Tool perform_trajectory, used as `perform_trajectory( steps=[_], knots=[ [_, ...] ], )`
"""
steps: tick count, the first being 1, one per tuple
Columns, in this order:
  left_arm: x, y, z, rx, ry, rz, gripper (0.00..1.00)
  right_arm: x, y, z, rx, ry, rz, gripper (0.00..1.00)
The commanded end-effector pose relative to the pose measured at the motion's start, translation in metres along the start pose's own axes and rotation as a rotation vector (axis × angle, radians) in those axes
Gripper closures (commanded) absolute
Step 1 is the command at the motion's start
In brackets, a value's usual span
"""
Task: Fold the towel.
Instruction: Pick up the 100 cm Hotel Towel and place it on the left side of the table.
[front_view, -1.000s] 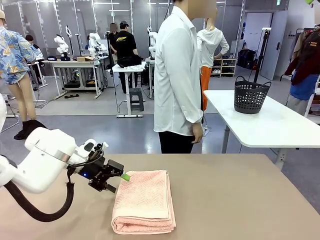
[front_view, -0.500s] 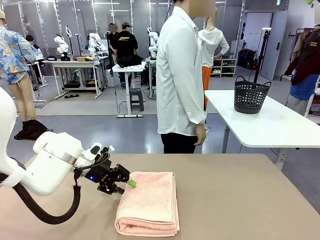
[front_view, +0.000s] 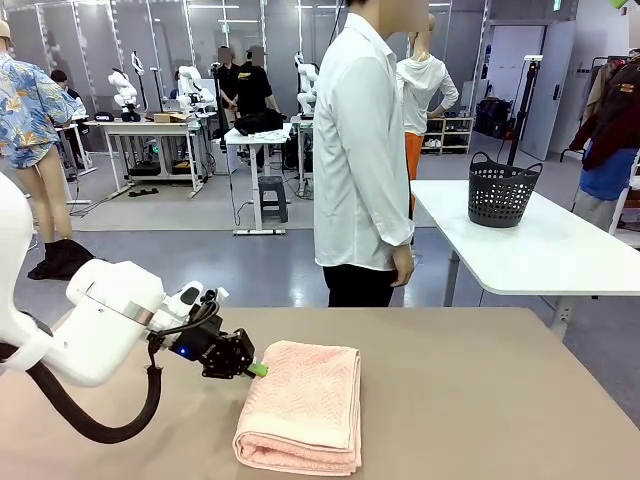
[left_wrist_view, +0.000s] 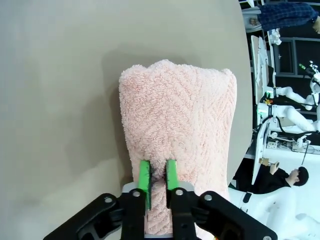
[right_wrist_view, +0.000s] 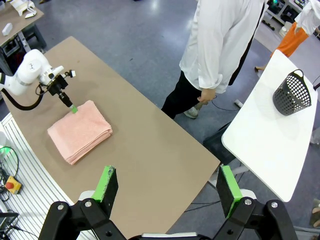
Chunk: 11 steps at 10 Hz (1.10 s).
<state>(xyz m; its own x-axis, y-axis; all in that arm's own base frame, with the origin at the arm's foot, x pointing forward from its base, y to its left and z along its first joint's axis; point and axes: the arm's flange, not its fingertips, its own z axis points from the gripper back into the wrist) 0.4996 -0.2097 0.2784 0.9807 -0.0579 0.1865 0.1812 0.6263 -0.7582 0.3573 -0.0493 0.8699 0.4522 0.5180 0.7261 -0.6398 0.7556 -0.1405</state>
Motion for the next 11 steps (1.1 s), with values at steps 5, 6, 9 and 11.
perform_trajectory(
  steps=[5,6,9,11],
  knots=[
    [0.005,0.003,0.003,-0.006,0.012,-0.033,1.0,0.0,0.001,0.0,0.012,-0.003,-0.009,0.0],
    [0.008,0.006,0.008,-0.009,0.002,-0.027,1.0,0.0,0.001,0.0,0.012,-0.003,-0.009,0.0],
    [0.016,0.038,0.043,0.001,0.072,-0.068,1.0,0.0,0.001,0.0,0.012,-0.003,-0.009,0.0],
    [0.014,0.058,0.081,-0.011,0.068,-0.134,1.0,0.0,0.001,0.0,0.012,-0.003,-0.009,0.0]
  ],
)
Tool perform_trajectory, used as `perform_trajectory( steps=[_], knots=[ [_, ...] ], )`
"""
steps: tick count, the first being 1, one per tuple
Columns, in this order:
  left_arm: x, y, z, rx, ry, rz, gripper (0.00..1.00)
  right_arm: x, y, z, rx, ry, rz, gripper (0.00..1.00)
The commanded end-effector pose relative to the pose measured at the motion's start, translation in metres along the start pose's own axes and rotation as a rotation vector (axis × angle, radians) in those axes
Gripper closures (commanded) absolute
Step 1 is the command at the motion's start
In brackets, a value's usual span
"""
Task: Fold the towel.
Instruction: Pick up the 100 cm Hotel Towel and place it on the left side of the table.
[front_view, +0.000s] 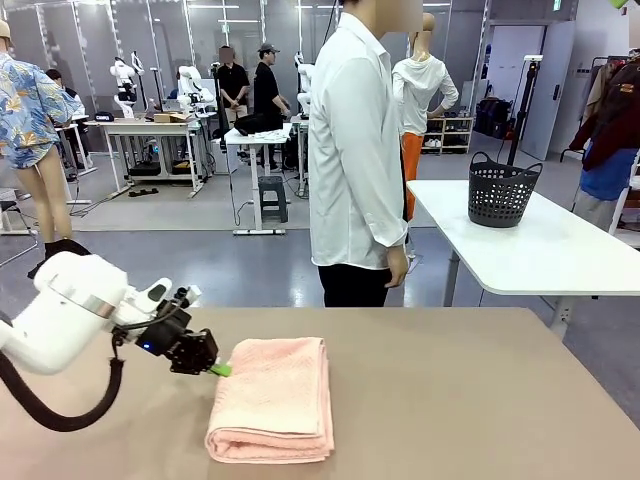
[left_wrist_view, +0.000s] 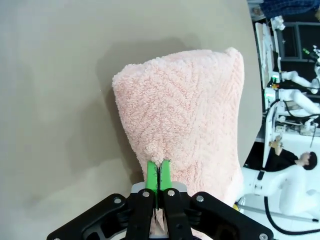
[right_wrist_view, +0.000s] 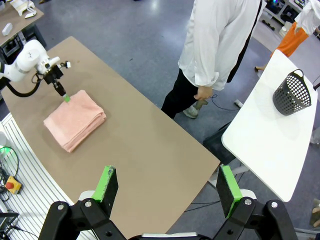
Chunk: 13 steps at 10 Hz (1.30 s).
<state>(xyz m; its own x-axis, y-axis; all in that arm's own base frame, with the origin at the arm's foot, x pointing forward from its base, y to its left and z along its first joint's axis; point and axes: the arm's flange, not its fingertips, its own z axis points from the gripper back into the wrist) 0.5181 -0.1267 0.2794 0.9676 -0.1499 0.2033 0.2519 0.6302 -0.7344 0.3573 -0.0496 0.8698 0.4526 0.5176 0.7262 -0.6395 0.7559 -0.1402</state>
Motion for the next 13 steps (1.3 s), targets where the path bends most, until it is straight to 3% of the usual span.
perform_trajectory(
  steps=[1,5,7,13],
  knots=[
    [-0.003,0.019,0.036,0.004,0.002,-0.074,1.0,0.0,0.001,0.0,0.012,-0.003,-0.008,0.0],
    [-0.022,0.075,0.113,0.11,0.004,-0.097,1.0,0.0,0.001,0.0,0.012,-0.003,-0.008,0.0],
    [-0.032,0.103,0.146,0.17,-0.045,-0.067,1.0,0.0,0.001,0.0,0.012,-0.003,-0.008,0.0],
    [-0.063,0.15,0.232,0.153,-0.134,-0.024,1.0,0.0,0.001,0.0,0.012,-0.003,-0.008,0.0]
  ],
)
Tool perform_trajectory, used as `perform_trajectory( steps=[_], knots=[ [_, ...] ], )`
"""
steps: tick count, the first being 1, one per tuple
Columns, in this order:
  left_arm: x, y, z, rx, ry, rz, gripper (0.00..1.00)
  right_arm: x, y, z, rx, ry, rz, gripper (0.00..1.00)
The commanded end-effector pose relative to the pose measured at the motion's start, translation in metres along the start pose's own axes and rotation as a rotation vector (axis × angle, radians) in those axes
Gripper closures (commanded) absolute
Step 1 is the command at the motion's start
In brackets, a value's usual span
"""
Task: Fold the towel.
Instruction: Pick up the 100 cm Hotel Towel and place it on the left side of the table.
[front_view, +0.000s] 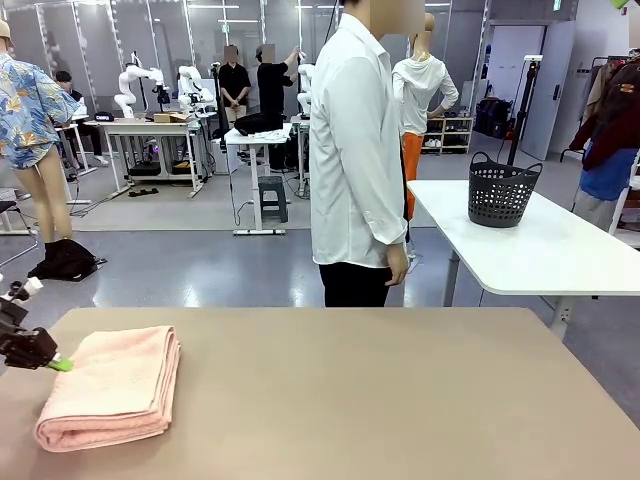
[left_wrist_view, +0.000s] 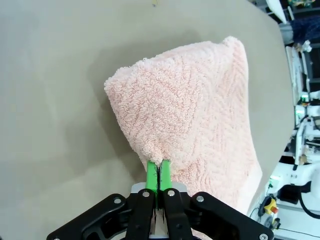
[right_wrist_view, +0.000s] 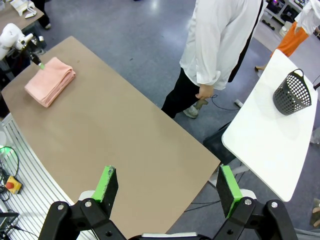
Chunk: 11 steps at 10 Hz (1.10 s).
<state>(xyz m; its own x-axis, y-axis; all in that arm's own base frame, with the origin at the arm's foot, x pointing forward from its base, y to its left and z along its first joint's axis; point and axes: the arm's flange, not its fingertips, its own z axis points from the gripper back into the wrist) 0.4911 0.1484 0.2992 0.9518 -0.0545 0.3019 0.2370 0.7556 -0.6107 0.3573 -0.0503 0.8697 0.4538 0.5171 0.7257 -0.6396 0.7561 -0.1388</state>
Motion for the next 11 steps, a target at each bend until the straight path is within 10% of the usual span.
perform_trajectory(
  steps=[1,8,11],
  knots=[
    [0.005,0.004,0.018,-0.044,0.006,-0.017,1.0,0.0,0.002,0.0,0.011,-0.004,-0.007,0.0],
    [0.056,-0.013,0.021,0.061,0.063,0.006,1.0,0.0,0.002,0.0,0.011,-0.004,-0.007,0.0],
    [0.055,-0.017,0.022,0.076,0.068,0.034,0.17,0.0,0.002,0.0,0.011,-0.004,-0.007,0.0]
  ],
)
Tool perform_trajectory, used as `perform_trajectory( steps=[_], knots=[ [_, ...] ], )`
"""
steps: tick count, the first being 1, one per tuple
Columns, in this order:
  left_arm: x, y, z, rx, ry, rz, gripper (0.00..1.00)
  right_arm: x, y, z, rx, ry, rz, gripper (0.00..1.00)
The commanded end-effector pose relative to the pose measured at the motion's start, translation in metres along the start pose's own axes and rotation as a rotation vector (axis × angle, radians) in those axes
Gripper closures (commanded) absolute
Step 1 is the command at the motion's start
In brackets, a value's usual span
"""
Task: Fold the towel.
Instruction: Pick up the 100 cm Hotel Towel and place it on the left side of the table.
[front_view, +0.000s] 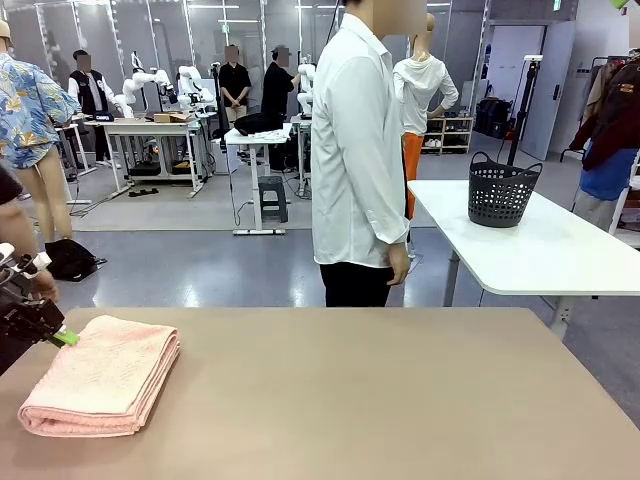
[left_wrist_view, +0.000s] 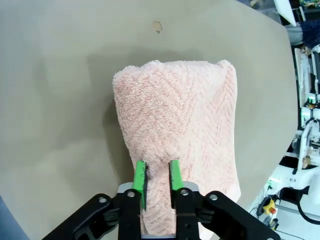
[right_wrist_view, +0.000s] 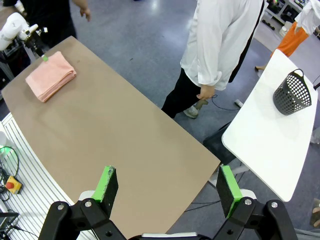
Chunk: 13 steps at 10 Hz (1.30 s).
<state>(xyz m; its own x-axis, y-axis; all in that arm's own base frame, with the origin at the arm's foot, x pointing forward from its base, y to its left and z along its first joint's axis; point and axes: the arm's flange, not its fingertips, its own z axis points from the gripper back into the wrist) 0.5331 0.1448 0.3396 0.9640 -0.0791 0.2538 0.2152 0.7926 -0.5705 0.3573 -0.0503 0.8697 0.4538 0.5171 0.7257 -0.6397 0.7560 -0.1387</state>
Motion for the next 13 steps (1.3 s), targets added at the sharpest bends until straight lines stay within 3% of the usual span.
perform_trajectory(
  steps=[1,3,4,6,13],
  knots=[
    [0.0,0.001,0.004,0.021,0.01,0.026,0.0,0.0,0.002,0.0,0.011,-0.004,-0.007,0.0],
    [-0.006,-0.002,0.006,0.044,-0.001,0.041,0.0,0.0,0.002,0.0,0.011,-0.004,-0.007,0.0],
    [-0.009,-0.002,0.007,0.049,-0.001,0.048,0.14,0.0,0.002,0.0,0.011,-0.004,-0.007,0.0],
    [-0.011,-0.006,0.002,0.05,-0.009,0.063,0.0,0.0,0.002,0.0,0.011,-0.004,-0.007,0.0],
    [-0.006,0.002,0.004,0.018,-0.01,0.038,0.0,0.0,0.002,0.0,0.011,-0.004,-0.007,0.0]
  ],
)
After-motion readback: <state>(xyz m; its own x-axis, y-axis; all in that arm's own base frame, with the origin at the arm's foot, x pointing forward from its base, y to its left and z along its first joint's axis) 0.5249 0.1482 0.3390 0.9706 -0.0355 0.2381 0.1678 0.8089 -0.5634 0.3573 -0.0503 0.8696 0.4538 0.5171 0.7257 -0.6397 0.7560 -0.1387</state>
